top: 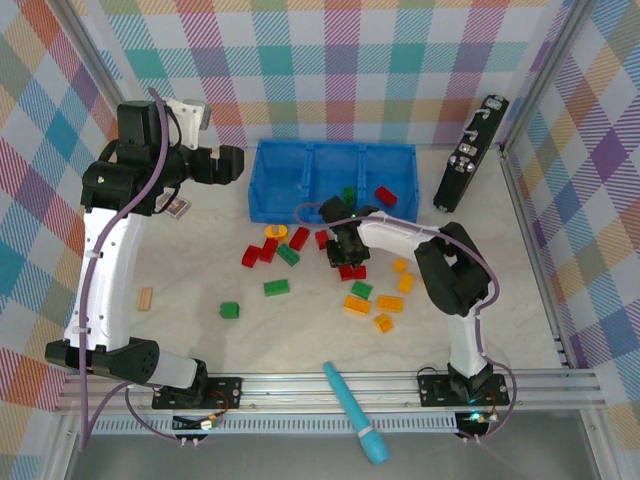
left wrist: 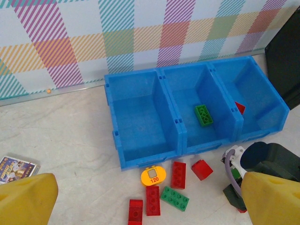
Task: Sort the legos into containers by color
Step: Pick up the lego from the center of the table, then place the lego in the container.
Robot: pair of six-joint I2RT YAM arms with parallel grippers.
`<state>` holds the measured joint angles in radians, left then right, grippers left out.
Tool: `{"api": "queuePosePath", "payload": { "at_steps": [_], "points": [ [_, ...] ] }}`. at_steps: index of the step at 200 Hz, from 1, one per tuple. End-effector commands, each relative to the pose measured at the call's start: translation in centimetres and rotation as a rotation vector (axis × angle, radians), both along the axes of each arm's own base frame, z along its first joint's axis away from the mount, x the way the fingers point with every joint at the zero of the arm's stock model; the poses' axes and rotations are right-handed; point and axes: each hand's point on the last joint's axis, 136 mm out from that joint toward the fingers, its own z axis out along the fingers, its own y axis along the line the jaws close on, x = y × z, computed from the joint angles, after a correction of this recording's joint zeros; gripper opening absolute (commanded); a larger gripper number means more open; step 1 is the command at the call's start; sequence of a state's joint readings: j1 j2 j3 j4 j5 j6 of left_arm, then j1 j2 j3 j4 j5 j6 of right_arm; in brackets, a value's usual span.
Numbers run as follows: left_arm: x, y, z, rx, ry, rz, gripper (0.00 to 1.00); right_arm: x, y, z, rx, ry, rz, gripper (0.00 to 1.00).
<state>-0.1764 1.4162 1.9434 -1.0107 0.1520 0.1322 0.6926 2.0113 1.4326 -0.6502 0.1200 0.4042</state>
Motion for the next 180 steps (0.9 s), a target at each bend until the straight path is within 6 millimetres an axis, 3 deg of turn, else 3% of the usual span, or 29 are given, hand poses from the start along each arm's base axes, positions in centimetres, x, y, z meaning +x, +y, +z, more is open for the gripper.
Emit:
{"api": "queuePosePath", "payload": {
  "at_steps": [1, 39, 83, 109, 138, 180],
  "points": [
    [-0.1, -0.5, 1.0, -0.002, -0.043, -0.019, 1.0, 0.7, 0.5, 4.9, 0.095, -0.037, 0.035, 0.2],
    [0.0, -0.5, 0.9, -0.003, -0.039, -0.02, 1.0, 4.5, -2.6, 11.5, 0.124, -0.192, 0.004, 0.2],
    [0.1, -0.8, 0.7, -0.008, -0.036, -0.032, 1.0, 10.4, -8.2, 15.1, 0.061, -0.374, -0.082, 0.21],
    [0.1, -0.9, 0.8, -0.012, -0.039, -0.036, 1.0, 14.1, -9.6, 15.4, 0.022, -0.437, -0.101, 0.21],
    [-0.2, -0.8, 1.2, -0.013, -0.048, -0.033, 1.0, 17.8, -10.8, 14.3, -0.008, -0.461, -0.13, 0.23],
    [-0.1, -0.4, 0.6, 0.007, -0.039, -0.021, 1.0, 20.3, -10.7, 11.6, 0.015, -0.413, -0.131, 0.25]
  ]
}}
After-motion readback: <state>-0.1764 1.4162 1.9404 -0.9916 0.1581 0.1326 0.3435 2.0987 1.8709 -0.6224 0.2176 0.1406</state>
